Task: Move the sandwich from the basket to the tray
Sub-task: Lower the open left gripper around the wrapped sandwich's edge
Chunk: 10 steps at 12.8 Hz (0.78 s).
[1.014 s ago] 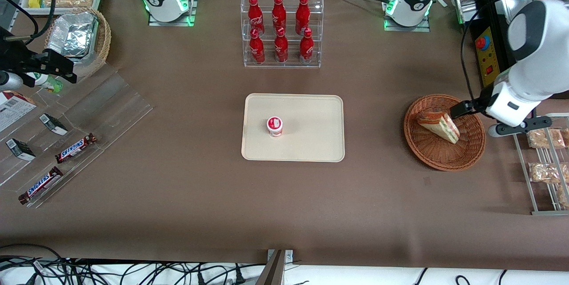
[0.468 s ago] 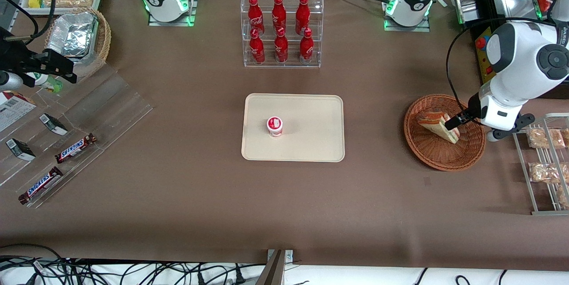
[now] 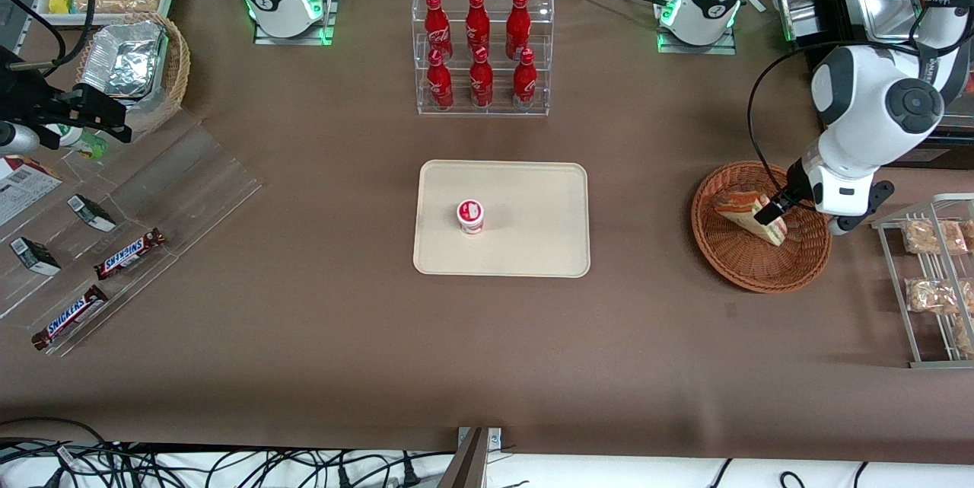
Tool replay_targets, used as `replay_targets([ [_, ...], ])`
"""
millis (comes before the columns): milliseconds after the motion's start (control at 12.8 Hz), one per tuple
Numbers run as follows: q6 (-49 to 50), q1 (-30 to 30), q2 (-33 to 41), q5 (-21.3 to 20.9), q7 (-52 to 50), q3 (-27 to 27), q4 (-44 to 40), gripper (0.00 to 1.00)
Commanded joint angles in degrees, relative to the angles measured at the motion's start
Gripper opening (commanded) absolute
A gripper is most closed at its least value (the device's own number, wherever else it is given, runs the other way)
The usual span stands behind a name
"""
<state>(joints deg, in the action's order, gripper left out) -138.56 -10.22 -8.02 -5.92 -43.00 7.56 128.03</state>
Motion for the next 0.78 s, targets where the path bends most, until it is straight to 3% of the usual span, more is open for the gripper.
replay_targets([
  [0, -3.46, -0.06, 0.21, -6.18, -8.82, 0.35, 2.92, 1.00],
  [234, -6.09, 0.03, -1.38, -7.35, -15.95, 0.71, 3.71, 1.00],
  [702, -13.56, 0.03, -3.93, -7.44, -20.10, 0.62, 6.78, 1.00],
])
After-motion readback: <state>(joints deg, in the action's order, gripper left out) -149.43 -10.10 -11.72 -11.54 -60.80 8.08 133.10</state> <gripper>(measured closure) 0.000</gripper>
